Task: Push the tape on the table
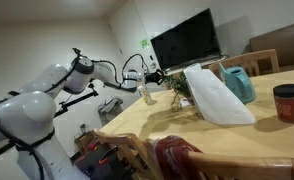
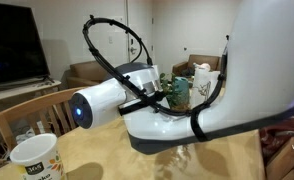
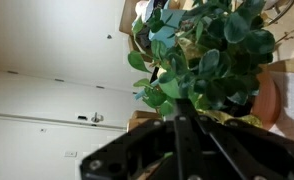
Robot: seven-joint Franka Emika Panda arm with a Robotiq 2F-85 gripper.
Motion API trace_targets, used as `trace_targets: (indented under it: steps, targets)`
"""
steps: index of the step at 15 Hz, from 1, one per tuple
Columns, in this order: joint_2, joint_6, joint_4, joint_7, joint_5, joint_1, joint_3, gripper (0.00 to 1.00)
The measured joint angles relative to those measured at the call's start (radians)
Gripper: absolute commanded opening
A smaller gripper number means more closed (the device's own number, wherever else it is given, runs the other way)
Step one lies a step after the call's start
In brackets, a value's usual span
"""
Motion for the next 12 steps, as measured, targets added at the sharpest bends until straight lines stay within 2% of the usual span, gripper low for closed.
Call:
trace_targets:
  steps: [12]
  targets:
    - [0.0,0.011,0.0,-0.002,0.023,-0.012,0.014,0.0]
